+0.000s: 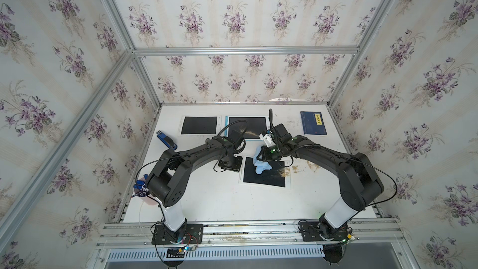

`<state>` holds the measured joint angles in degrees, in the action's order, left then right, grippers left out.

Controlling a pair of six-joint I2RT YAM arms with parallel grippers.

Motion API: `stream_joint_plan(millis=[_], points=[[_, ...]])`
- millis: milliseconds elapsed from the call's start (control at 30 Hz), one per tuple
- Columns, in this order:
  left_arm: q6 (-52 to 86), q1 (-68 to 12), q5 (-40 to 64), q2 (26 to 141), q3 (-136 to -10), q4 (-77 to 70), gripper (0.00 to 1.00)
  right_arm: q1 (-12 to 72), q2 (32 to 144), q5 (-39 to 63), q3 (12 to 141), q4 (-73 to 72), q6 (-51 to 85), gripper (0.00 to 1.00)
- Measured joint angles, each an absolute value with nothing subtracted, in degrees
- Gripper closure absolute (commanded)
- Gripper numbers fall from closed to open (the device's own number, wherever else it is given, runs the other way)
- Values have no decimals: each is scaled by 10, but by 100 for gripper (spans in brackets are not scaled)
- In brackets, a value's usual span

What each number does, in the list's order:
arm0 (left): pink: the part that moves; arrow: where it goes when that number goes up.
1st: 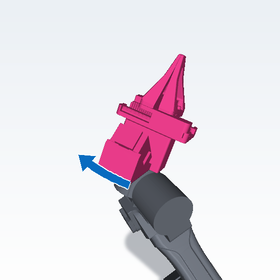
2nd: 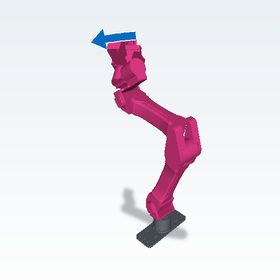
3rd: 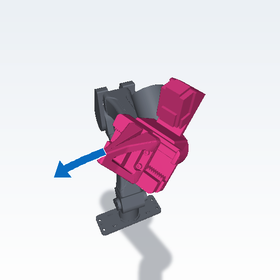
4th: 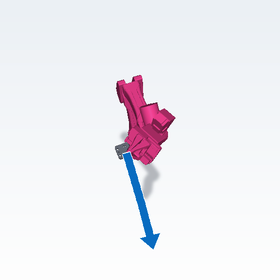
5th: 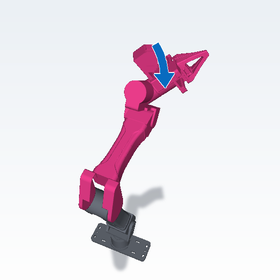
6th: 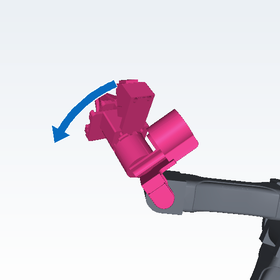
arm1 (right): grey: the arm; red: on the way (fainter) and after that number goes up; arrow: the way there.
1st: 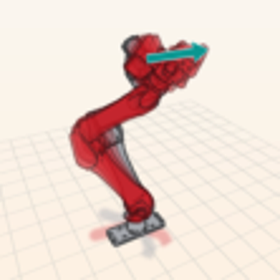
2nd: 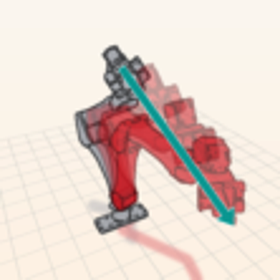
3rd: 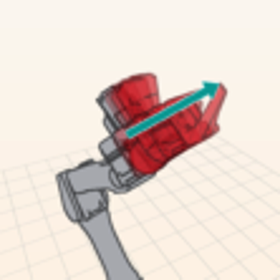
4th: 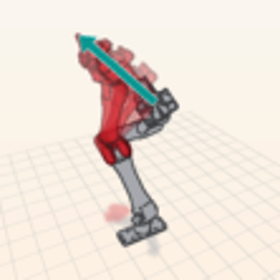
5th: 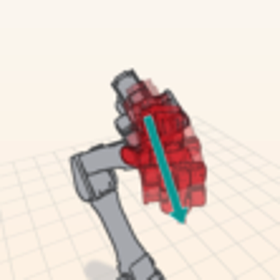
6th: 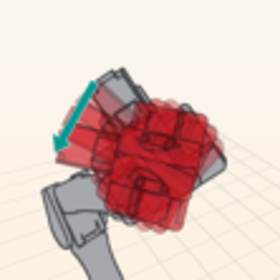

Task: Wipe the drawing tablet
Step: Wipe the dirt from the drawing tablet.

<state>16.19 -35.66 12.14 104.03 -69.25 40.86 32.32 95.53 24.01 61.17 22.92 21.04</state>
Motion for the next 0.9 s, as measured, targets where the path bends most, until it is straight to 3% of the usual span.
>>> stream_joint_plan(millis=[400,900], points=[[160,-376,92,1112,-736,427,53,385,974,275,559,190,215,100],[159,-385,85,1134,-745,443,58,378,1015,322,507,117,240,100]])
